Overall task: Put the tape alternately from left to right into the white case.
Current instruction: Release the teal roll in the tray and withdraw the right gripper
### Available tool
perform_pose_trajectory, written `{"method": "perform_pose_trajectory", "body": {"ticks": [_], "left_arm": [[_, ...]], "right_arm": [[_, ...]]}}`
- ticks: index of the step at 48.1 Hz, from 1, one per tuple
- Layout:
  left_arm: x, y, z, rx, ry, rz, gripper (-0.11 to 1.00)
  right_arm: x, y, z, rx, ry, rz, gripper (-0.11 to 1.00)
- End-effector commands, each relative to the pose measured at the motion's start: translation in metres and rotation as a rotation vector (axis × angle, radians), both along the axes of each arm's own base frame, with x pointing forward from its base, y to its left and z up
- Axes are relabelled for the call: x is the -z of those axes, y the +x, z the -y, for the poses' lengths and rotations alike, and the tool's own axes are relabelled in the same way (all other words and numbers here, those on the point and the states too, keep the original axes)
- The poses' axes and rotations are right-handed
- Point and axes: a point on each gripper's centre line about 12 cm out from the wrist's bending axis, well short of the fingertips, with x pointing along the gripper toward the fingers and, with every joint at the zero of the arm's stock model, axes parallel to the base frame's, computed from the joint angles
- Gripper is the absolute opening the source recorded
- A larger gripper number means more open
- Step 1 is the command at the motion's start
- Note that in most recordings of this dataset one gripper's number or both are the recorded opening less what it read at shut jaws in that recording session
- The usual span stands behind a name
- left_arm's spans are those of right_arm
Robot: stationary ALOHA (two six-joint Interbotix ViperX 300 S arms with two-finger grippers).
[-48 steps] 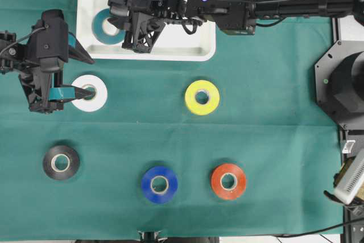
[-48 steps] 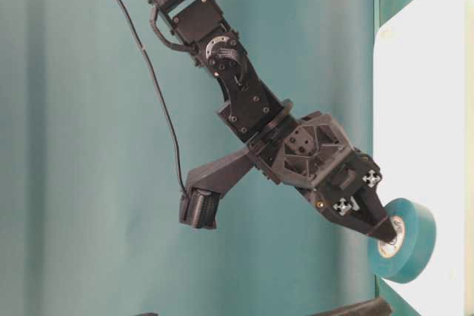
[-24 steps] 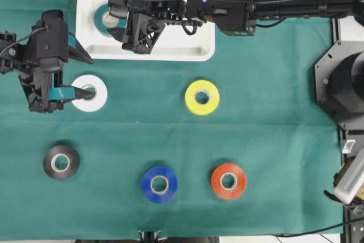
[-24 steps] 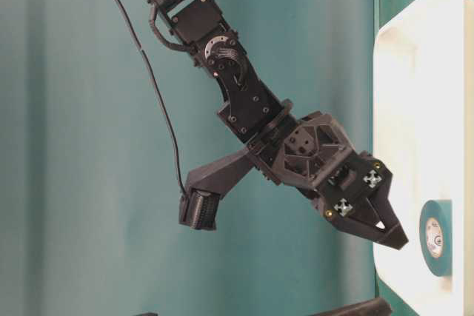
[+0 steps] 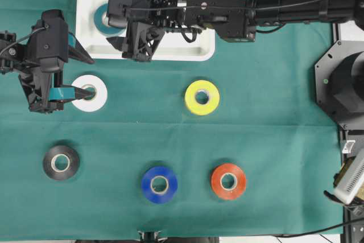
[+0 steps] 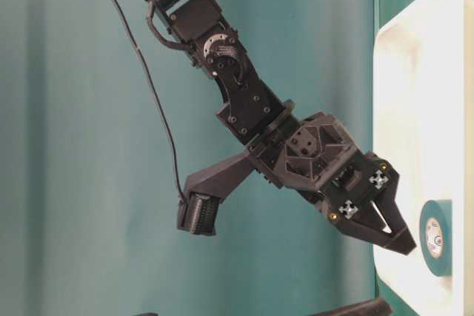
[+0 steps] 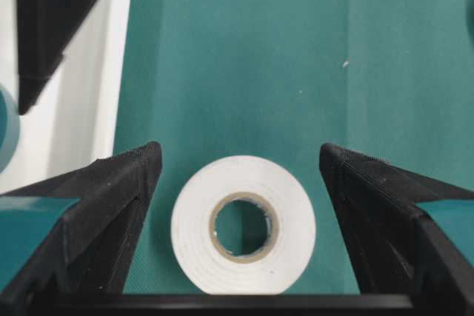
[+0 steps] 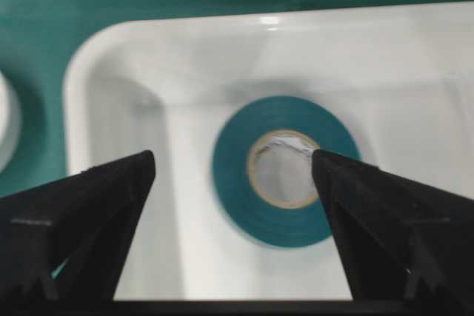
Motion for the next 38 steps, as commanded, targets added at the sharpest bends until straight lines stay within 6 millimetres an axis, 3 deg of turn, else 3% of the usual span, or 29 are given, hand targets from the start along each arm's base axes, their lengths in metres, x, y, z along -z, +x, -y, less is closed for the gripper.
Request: {"method": "perform_pose_trajectory", "body": {"ticks": [1, 19, 38], "left_arm": [[-0.011, 0.005, 0.001, 0.003, -0.001, 0.038, 0.91], [-0.010, 0.005, 0.001, 0.004, 0.000, 0.035, 0.91], [-0.010, 0.005, 0.001, 0.002, -0.002, 0.037, 0.91]], "right_arm": [[-0.030, 0.000, -0.012, -0.025, -0.013, 0.062, 0.63], [-0.044, -0.013, -0.068, -0.141, -0.014, 0.080, 0.63], [-0.040, -0.029, -0.108, -0.226, -0.007, 0.056, 0.63]]}}
